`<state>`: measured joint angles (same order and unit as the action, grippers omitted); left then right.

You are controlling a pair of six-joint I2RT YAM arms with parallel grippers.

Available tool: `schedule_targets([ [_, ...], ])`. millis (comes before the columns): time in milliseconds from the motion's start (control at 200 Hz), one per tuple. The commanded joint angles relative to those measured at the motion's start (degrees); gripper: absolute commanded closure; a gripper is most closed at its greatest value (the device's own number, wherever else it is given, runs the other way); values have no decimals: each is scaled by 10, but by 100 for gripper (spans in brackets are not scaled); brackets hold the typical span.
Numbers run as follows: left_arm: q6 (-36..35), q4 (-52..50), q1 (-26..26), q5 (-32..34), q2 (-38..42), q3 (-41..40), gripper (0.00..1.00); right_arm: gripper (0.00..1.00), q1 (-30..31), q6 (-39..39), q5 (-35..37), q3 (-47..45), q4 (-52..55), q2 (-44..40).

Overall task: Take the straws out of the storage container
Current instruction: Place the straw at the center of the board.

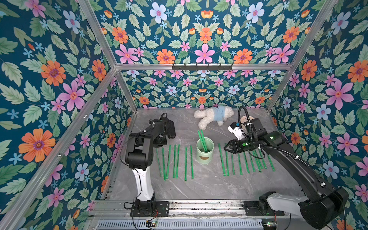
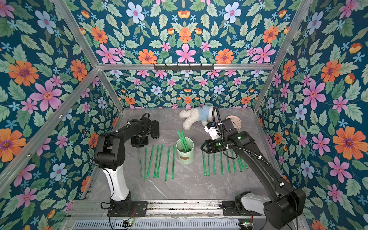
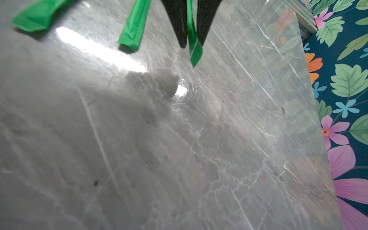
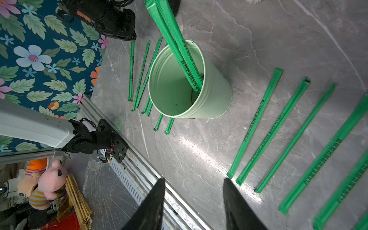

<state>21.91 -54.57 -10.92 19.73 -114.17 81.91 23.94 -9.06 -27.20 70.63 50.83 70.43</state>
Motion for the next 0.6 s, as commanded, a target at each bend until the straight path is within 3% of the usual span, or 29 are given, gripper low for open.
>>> schedule_targets([
  [0,-6,-4,1,3,4,-7,84,51,0,2,0,1,-3,2],
  [490,-9,-7,1,-1,26,-7,51,51,0,2,0,5,-2,3],
  [595,-10,2,1,-11,42,-17,51,51,0,1,-1,6,-2,4],
])
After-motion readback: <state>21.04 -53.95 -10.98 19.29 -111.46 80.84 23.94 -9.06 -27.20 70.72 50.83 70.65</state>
